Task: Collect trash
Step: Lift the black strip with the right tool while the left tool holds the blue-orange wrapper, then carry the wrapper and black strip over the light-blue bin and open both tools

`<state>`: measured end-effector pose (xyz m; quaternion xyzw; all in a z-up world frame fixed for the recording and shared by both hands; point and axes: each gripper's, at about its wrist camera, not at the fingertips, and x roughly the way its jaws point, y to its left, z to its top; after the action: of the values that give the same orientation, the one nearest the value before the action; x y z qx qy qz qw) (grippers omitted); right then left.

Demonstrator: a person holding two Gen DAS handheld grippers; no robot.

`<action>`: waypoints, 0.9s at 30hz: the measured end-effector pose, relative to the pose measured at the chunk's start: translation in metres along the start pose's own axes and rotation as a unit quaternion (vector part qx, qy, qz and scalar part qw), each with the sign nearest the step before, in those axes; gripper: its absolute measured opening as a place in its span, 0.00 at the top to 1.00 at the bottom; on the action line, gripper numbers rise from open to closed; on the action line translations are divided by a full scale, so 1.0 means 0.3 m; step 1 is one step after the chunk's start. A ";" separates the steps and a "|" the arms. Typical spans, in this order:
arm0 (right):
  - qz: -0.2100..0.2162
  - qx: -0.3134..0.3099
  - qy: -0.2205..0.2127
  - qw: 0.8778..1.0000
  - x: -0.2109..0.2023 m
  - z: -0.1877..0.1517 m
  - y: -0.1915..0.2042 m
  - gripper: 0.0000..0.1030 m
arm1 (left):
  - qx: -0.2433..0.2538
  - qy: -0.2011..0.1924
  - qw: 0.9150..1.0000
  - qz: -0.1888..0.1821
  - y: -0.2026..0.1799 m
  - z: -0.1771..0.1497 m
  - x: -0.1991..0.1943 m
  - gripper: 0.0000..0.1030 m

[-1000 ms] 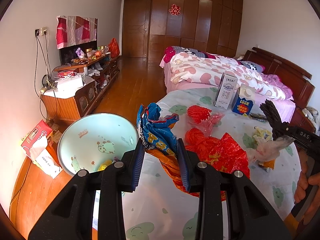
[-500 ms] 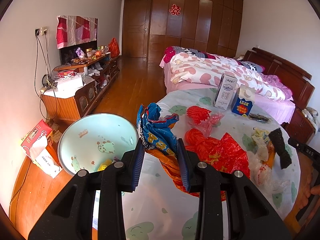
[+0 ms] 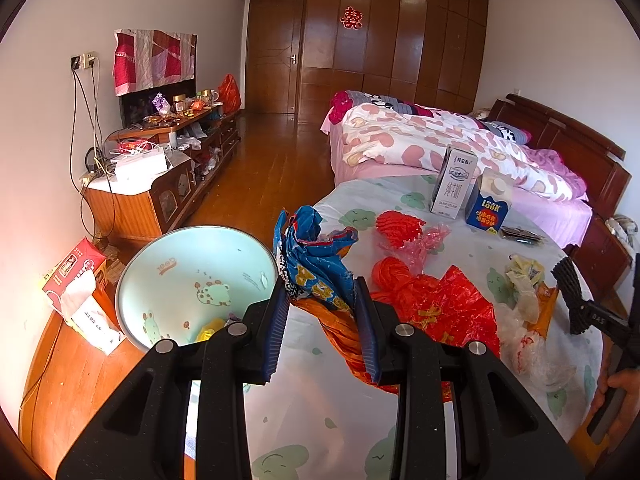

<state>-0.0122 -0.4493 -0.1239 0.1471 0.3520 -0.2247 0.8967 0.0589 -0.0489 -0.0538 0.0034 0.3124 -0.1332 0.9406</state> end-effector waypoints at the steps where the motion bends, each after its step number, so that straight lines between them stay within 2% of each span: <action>1: 0.013 0.014 0.011 1.000 0.018 -0.004 -0.020 0.68 | 0.001 0.000 1.000 0.000 0.000 0.000 0.001 0.68; 4: 0.024 0.038 0.009 0.999 0.014 -0.017 -0.051 0.76 | 0.002 0.001 1.000 0.003 0.003 0.000 0.003 0.68; 8: 0.018 0.028 -0.037 0.999 -0.064 -0.007 -0.017 0.77 | 0.001 0.002 1.000 0.013 0.014 0.001 0.007 0.68; 11: 0.026 0.016 -0.070 0.997 -0.129 0.011 0.047 0.77 | 0.000 0.003 1.000 0.024 0.024 0.002 0.009 0.68; 16: 0.068 -0.024 -0.107 0.992 -0.229 0.013 0.225 0.77 | -0.003 0.004 0.999 0.039 0.051 0.003 0.011 0.68; 21: 0.123 -0.047 -0.103 0.986 -0.264 -0.001 0.366 0.77 | -0.011 0.002 0.998 0.056 0.096 0.005 0.019 0.68; 27: 0.180 -0.083 -0.070 0.978 -0.255 -0.035 0.579 0.77 | -0.023 0.002 0.997 0.074 0.167 0.004 0.030 0.68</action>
<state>0.0201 -0.2734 -0.0597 0.1171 0.2737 -0.0394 0.9539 0.0791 -0.0029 -0.0620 0.0049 0.3162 -0.0563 0.9470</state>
